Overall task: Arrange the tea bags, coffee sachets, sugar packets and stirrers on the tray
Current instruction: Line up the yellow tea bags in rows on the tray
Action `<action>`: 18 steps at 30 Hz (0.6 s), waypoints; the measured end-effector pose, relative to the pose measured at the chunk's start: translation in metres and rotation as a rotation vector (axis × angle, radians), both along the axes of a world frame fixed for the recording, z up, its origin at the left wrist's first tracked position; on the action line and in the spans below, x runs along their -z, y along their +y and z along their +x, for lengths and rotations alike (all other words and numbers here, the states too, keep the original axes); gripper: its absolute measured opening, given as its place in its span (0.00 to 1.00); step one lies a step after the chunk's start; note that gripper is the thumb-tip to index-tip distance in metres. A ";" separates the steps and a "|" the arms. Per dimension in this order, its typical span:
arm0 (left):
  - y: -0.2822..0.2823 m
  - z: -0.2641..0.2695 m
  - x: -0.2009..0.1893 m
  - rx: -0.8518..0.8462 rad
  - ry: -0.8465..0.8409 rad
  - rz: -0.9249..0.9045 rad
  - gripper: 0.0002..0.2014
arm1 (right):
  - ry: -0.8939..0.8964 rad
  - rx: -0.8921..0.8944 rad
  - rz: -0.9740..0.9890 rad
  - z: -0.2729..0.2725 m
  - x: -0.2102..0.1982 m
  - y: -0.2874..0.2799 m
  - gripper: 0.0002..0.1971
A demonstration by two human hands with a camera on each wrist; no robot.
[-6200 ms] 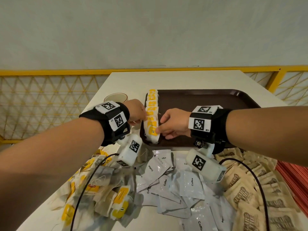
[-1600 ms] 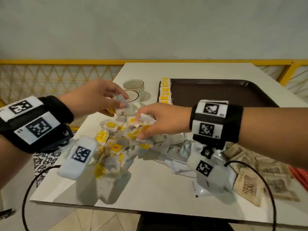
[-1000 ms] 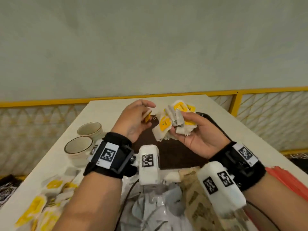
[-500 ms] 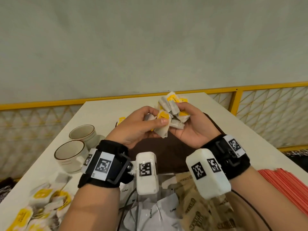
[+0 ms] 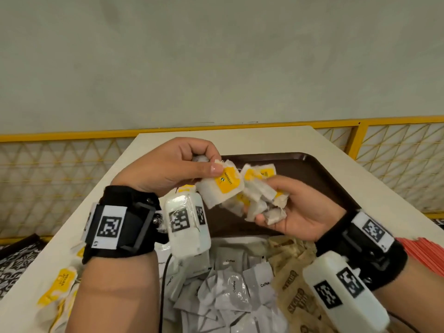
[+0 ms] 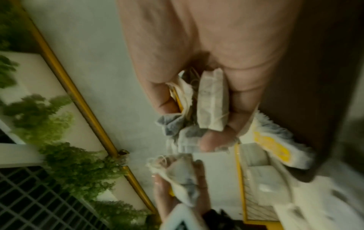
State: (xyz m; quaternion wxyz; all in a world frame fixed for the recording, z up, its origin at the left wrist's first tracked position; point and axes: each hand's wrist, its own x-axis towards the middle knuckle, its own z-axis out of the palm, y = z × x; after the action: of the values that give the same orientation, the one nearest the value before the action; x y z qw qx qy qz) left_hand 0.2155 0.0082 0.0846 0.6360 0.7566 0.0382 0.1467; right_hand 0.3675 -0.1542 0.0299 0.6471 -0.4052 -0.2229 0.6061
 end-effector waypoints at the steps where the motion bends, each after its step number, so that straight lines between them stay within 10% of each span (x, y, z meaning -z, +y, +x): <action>1: 0.000 -0.001 0.000 -0.012 -0.016 -0.019 0.07 | -0.051 -0.030 -0.058 -0.004 0.005 -0.001 0.11; 4: 0.002 0.000 0.000 -0.098 -0.061 -0.049 0.08 | -0.310 -0.219 -0.201 -0.019 0.023 0.000 0.09; 10: 0.009 0.010 0.008 -0.187 0.043 0.057 0.06 | -1.440 -0.303 -0.253 -0.021 0.024 0.011 0.18; 18: 0.012 0.023 0.017 -0.219 0.099 0.070 0.03 | -0.871 0.144 -0.011 0.003 -0.041 0.015 0.09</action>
State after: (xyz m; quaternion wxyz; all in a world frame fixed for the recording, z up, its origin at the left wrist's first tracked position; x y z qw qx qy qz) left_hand 0.2381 0.0204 0.0678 0.5868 0.7758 0.1469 0.1791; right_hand 0.3704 -0.1392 0.0709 0.5311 -0.6410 -0.4427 0.3332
